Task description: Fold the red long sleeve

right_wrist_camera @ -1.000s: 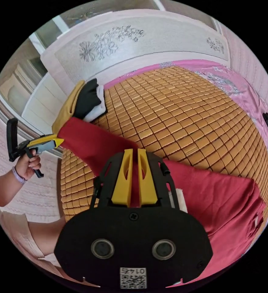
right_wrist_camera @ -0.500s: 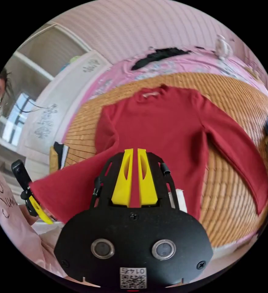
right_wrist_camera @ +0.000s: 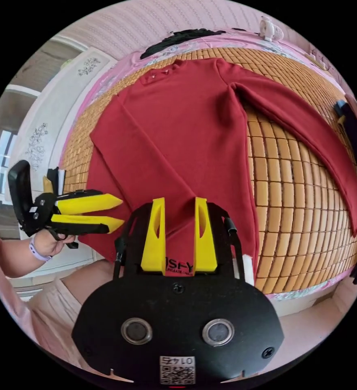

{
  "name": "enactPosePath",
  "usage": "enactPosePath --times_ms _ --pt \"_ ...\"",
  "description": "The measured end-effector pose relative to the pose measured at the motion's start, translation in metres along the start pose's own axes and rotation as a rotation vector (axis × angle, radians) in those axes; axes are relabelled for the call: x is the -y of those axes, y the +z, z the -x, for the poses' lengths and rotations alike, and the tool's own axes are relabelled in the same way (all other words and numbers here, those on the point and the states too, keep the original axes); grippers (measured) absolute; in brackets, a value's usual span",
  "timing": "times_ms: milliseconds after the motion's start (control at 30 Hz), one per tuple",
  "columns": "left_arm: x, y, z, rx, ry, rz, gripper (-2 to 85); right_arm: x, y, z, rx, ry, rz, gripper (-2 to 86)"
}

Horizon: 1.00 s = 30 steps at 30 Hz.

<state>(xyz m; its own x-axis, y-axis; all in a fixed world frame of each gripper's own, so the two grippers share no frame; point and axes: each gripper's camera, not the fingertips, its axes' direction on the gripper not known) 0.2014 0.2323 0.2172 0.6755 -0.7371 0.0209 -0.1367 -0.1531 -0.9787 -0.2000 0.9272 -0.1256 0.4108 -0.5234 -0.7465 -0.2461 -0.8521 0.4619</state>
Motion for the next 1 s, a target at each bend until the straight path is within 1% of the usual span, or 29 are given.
enactPosePath --times_ms 33,67,100,167,200,267,333,400,500,567,600,667,733,767,800,867,900,967,1000 --pt "0.015 0.012 -0.005 -0.006 0.024 0.04 11.0 0.003 -0.003 0.002 -0.06 0.013 0.017 4.2" --pt "0.028 0.027 -0.01 -0.018 0.054 0.101 10.7 0.005 -0.004 0.002 -0.059 -0.001 0.028 3.7" --pt "0.033 0.034 -0.014 -0.017 0.07 0.125 10.5 0.006 -0.009 0.003 -0.053 -0.022 0.039 2.7" --pt "0.045 0.04 -0.03 0.108 0.161 0.123 6.7 0.005 -0.016 0.002 -0.041 -0.045 0.033 1.7" --pt "0.046 0.041 -0.033 0.129 0.186 0.129 6.2 0.004 -0.021 -0.001 -0.016 -0.05 0.039 1.2" --pt "0.048 0.037 -0.035 0.111 0.186 0.148 0.6 0.003 -0.031 -0.007 0.041 -0.029 0.019 0.8" --pt "0.048 0.03 -0.035 0.086 0.168 0.155 -0.3 0.0 -0.047 -0.008 0.102 -0.021 0.002 0.5" --pt "0.047 0.02 -0.038 0.077 0.17 0.134 -0.7 -0.003 -0.065 -0.001 0.12 -0.049 -0.031 0.4" --pt "0.045 -0.012 -0.052 0.049 0.242 0.028 -0.8 -0.013 -0.111 0.008 0.106 -0.062 -0.104 0.4" --pt "0.044 -0.044 -0.063 -0.057 0.319 -0.11 -0.5 -0.018 -0.139 0.009 0.071 -0.054 -0.118 0.5" --pt "0.044 -0.051 -0.066 -0.086 0.333 -0.142 -0.3 -0.022 -0.153 0.006 0.043 -0.046 -0.121 0.7" --pt "0.044 -0.068 -0.071 -0.188 0.369 -0.232 1.9 -0.027 -0.158 -0.002 -0.002 -0.039 -0.07 1.0" --pt "0.043 -0.064 -0.067 -0.235 0.347 -0.229 3.9 -0.029 -0.136 -0.014 -0.047 -0.03 0.08 1.6" --pt "0.042 -0.059 -0.059 -0.245 0.314 -0.189 4.5 -0.027 -0.13 -0.016 -0.054 -0.028 0.11 1.8" --pt "0.041 -0.058 -0.054 -0.236 0.291 -0.171 4.7 -0.019 -0.122 -0.013 -0.064 -0.053 0.136 2.2" --pt "0.033 -0.068 -0.029 -0.125 0.207 -0.194 5.0 0.001 -0.116 0.001 -0.074 -0.148 0.105 3.1" --pt "0.029 -0.073 -0.022 -0.089 0.189 -0.209 5.0 0.02 -0.111 0.013 -0.08 -0.219 0.063 3.9" --pt "0.019 -0.09 0.01 0.079 0.123 -0.235 5.0 0.055 -0.101 0.033 -0.061 -0.319 -0.007 5.3" --pt "0.018 -0.094 0.018 0.126 0.108 -0.235 5.0 0.083 -0.093 0.047 -0.035 -0.372 -0.06 6.3"
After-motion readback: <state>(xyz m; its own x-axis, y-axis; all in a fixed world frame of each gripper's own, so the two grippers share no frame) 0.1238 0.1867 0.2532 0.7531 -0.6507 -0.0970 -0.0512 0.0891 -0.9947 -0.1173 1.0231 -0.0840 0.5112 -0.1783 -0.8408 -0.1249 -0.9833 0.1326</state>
